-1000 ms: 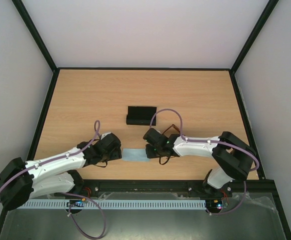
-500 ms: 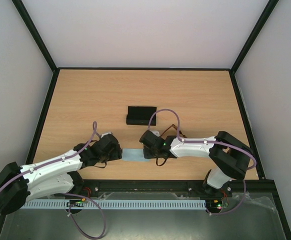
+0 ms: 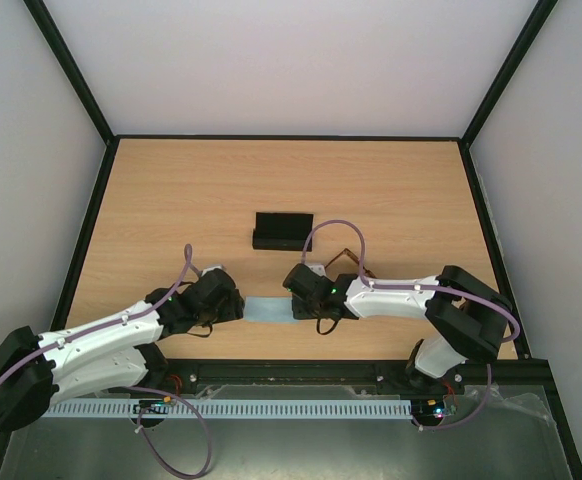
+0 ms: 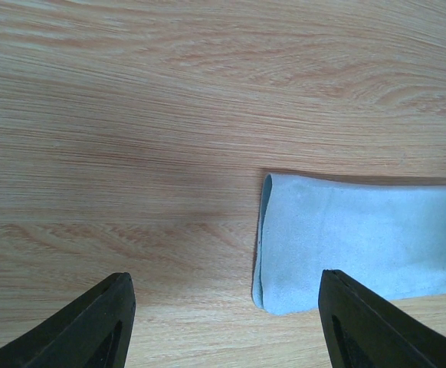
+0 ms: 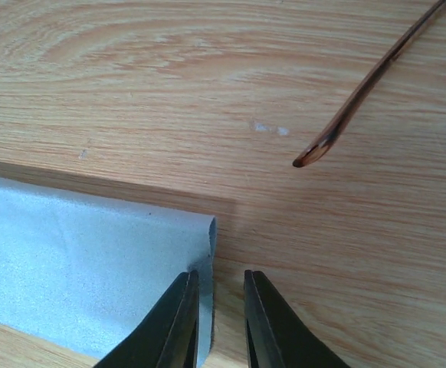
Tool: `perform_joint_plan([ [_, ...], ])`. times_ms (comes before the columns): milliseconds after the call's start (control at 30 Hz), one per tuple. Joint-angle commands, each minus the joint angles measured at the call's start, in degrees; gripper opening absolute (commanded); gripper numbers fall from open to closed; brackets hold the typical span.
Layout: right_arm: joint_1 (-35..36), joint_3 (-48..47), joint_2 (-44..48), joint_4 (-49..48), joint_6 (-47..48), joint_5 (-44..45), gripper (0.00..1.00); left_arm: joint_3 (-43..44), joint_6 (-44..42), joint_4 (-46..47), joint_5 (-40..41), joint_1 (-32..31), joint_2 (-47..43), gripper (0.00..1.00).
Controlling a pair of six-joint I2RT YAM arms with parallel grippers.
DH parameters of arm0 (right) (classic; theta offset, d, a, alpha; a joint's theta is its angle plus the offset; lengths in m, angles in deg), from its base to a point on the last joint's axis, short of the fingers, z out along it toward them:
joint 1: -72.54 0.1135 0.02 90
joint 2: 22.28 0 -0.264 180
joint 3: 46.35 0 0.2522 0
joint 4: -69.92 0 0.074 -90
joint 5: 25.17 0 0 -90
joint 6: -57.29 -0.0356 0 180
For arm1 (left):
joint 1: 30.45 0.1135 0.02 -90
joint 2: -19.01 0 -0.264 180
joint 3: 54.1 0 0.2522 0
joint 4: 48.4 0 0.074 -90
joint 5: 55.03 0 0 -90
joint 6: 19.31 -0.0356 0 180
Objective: Organize the sunglasses
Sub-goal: Pick up the glasses cleaning cloth from the center of the board.
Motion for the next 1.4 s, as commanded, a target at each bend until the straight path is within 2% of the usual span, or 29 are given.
perform_joint_plan([
  [0,0.96,1.61,-3.1,6.4,-0.31,-1.18,0.19,-0.71,-0.24,0.01,-0.2,0.32,-0.2,0.68],
  [467,2.11,0.91,-5.14,5.3,-0.14,-2.07,0.15,-0.64,-0.13,-0.43,-0.15,0.32,-0.6,0.68],
  [667,2.22,0.78,-5.25,5.31,-0.02,-2.23,0.08,-0.6,-0.19,-0.45,-0.24,0.32,-0.31,0.68],
  [1000,2.31,-0.18,-2.87,5.39,0.26,-1.33,0.01,-0.71,-0.01,-0.2,-1.78,0.17,-0.02,0.65],
  [1133,2.31,-0.83,-1.42,6.05,0.49,-0.03,0.01,-0.99,0.84,1.12,-2.36,-0.89,1.03,0.61],
  [1367,2.31,-0.96,-1.2,6.05,1.09,0.57,0.01,0.49,1.86,2.94,-1.5,-4.02,8.16,0.43],
])
